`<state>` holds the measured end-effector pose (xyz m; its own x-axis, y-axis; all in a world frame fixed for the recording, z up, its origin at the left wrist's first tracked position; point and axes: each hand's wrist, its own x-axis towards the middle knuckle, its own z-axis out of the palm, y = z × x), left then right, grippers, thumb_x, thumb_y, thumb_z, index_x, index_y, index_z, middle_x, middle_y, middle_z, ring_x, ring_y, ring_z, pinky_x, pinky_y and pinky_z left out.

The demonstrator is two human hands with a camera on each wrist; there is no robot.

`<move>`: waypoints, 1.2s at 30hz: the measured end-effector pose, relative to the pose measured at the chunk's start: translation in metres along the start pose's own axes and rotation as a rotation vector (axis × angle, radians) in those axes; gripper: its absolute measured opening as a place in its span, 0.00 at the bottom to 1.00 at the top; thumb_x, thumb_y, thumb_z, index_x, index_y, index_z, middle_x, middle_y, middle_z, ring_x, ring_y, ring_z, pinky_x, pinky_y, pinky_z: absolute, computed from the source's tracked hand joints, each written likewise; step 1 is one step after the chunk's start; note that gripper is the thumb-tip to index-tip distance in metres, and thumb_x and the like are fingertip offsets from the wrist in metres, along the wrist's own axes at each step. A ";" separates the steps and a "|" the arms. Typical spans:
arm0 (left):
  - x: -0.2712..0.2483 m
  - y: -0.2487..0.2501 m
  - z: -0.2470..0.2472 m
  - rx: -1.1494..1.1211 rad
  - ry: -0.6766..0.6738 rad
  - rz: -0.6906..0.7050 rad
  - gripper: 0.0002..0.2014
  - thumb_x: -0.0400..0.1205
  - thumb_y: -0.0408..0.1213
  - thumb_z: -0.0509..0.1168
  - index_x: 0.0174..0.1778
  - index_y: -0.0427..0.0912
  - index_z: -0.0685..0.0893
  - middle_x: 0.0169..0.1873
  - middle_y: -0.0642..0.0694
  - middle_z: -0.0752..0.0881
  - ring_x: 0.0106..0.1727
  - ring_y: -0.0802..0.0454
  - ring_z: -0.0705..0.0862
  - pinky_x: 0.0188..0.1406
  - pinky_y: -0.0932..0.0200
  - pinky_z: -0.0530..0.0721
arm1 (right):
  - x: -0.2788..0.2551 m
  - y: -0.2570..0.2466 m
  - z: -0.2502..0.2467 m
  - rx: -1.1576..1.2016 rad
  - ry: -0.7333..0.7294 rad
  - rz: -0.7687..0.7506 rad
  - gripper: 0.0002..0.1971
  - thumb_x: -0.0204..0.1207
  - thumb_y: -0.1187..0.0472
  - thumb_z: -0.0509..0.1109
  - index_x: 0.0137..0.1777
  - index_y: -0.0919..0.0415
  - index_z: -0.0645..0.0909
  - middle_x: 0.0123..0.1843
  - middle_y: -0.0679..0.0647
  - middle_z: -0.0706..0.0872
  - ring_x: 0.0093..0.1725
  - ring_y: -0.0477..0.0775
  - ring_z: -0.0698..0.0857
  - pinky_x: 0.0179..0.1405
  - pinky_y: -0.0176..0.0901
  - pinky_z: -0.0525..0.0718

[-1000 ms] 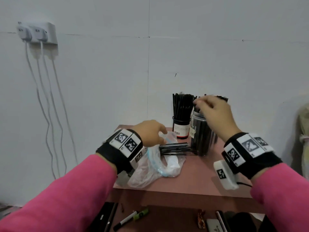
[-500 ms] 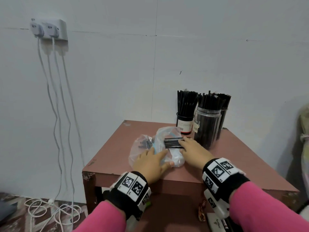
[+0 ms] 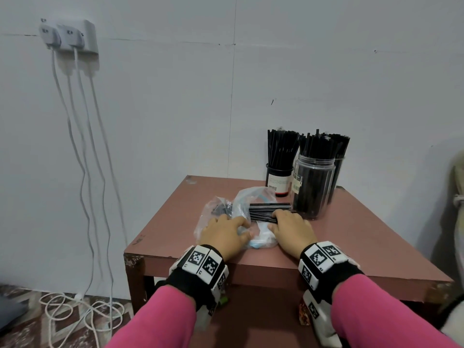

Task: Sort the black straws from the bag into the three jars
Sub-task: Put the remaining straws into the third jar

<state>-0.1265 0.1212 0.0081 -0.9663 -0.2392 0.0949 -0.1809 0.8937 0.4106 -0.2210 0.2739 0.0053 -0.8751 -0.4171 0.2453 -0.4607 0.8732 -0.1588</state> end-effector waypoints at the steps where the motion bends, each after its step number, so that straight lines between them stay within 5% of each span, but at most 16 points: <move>1: 0.000 0.000 0.000 0.001 0.001 0.002 0.16 0.83 0.56 0.58 0.66 0.64 0.76 0.66 0.47 0.75 0.70 0.43 0.69 0.70 0.46 0.71 | -0.001 -0.002 -0.001 -0.022 0.009 0.006 0.17 0.85 0.48 0.58 0.69 0.55 0.73 0.69 0.52 0.78 0.70 0.57 0.74 0.67 0.52 0.70; 7: 0.001 -0.002 -0.001 0.007 -0.018 0.006 0.16 0.83 0.57 0.58 0.67 0.64 0.75 0.66 0.46 0.75 0.70 0.43 0.68 0.70 0.45 0.71 | -0.002 0.000 -0.007 -0.045 0.017 -0.003 0.16 0.85 0.53 0.58 0.70 0.54 0.76 0.67 0.55 0.80 0.68 0.58 0.78 0.63 0.50 0.73; 13: 0.002 -0.003 -0.001 0.013 -0.032 0.010 0.16 0.83 0.56 0.58 0.67 0.64 0.75 0.67 0.46 0.74 0.70 0.42 0.68 0.69 0.43 0.72 | -0.002 0.006 -0.025 0.038 -0.006 0.021 0.12 0.82 0.59 0.61 0.57 0.55 0.85 0.56 0.55 0.86 0.57 0.59 0.84 0.54 0.49 0.78; 17: 0.003 -0.003 0.001 0.006 -0.023 0.012 0.15 0.84 0.55 0.58 0.67 0.64 0.75 0.67 0.46 0.75 0.70 0.42 0.68 0.69 0.45 0.71 | 0.000 0.003 -0.030 -0.149 -0.001 0.021 0.13 0.84 0.61 0.56 0.61 0.58 0.81 0.62 0.56 0.82 0.62 0.60 0.80 0.59 0.51 0.74; 21: 0.002 -0.003 0.001 0.017 -0.020 0.017 0.16 0.84 0.54 0.58 0.68 0.64 0.75 0.68 0.47 0.74 0.70 0.42 0.68 0.69 0.45 0.71 | 0.002 0.002 -0.025 -0.084 -0.115 0.008 0.15 0.84 0.60 0.58 0.69 0.57 0.72 0.67 0.57 0.81 0.66 0.61 0.79 0.67 0.55 0.72; 26: 0.002 -0.003 0.001 0.019 -0.030 0.012 0.16 0.84 0.55 0.57 0.68 0.63 0.75 0.68 0.46 0.74 0.70 0.42 0.68 0.70 0.44 0.71 | -0.003 0.002 -0.021 -0.246 -0.119 0.021 0.16 0.85 0.54 0.59 0.69 0.59 0.75 0.69 0.58 0.74 0.70 0.61 0.71 0.68 0.55 0.71; 31: 0.005 -0.001 0.000 0.013 -0.037 -0.007 0.16 0.84 0.54 0.57 0.67 0.64 0.76 0.67 0.44 0.76 0.70 0.40 0.69 0.71 0.43 0.70 | -0.002 0.007 -0.031 -0.091 -0.113 0.008 0.15 0.82 0.65 0.56 0.61 0.58 0.81 0.60 0.57 0.83 0.59 0.61 0.83 0.57 0.52 0.82; 36: 0.010 0.001 0.000 -0.005 -0.009 -0.014 0.15 0.83 0.54 0.58 0.66 0.63 0.77 0.65 0.46 0.80 0.67 0.42 0.75 0.68 0.43 0.75 | 0.000 0.011 -0.057 -0.127 -0.136 0.008 0.10 0.82 0.60 0.60 0.56 0.57 0.82 0.53 0.56 0.85 0.52 0.61 0.86 0.55 0.55 0.85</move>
<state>-0.1365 0.1191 0.0096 -0.9654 -0.2482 0.0804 -0.1938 0.8884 0.4162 -0.2179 0.2977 0.0582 -0.8946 -0.4326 0.1115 -0.4387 0.8979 -0.0362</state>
